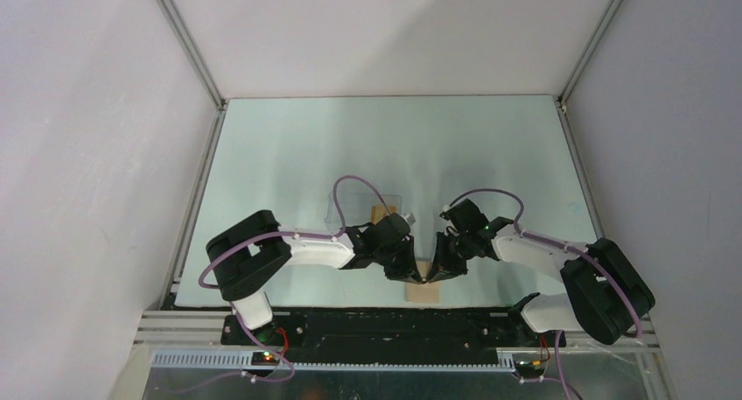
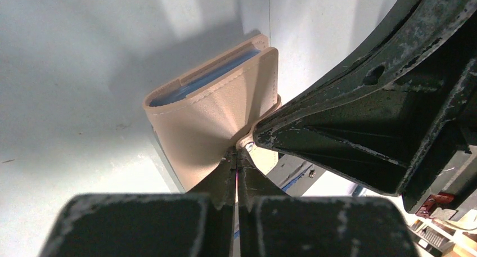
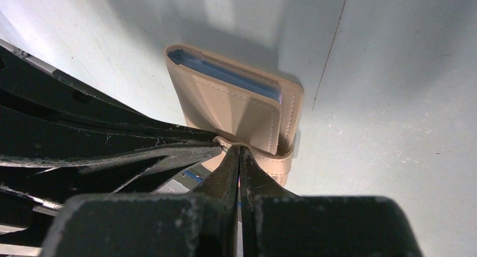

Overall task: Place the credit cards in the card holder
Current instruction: Close the card holder at the center of the board.

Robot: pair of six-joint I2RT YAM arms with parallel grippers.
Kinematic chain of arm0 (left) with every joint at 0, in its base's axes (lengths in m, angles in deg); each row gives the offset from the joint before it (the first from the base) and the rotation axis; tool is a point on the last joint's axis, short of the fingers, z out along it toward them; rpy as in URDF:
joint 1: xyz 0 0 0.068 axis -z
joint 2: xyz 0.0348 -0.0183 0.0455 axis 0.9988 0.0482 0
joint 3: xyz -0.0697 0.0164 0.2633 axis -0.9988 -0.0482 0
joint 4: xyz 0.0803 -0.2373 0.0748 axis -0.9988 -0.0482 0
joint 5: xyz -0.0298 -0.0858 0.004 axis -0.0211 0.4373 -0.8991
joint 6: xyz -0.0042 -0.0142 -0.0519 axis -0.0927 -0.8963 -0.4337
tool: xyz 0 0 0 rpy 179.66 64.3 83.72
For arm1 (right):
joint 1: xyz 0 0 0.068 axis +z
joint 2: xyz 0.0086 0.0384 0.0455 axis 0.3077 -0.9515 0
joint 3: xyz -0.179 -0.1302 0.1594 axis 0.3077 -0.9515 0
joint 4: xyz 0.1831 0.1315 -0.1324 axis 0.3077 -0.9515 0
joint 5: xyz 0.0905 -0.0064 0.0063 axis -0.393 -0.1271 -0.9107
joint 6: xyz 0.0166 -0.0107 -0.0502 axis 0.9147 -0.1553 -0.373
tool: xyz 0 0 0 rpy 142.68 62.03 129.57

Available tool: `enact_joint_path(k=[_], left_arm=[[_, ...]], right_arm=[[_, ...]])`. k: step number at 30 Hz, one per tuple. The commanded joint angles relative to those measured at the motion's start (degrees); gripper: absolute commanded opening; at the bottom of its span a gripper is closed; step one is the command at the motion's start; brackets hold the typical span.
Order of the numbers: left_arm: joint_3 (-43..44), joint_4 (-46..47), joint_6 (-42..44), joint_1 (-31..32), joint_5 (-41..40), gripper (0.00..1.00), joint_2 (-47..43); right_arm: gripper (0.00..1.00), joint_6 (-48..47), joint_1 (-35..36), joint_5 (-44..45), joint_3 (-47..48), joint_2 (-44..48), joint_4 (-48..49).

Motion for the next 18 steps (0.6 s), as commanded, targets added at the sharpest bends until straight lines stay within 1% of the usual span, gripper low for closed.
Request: enact_joint_path(k=[1,9,18], left_arm=[[2.2,0.0,1.8,0.3,-1.5,0.00,0.1],[3.7,0.3,2.4,0.3,-1.9,0.00,-0.7],[3.2,0.3,2.1,0.3,-1.9,0.00,0.5]], right_arm=[[0.00,0.1,0.7,1.4,0.8,1.5,1.5],[0.00,-0.2,0.0,1.3,0.8,5.9,0.3],[0.00,-1.1,0.6,2.2,0.8,3.2,0.3]])
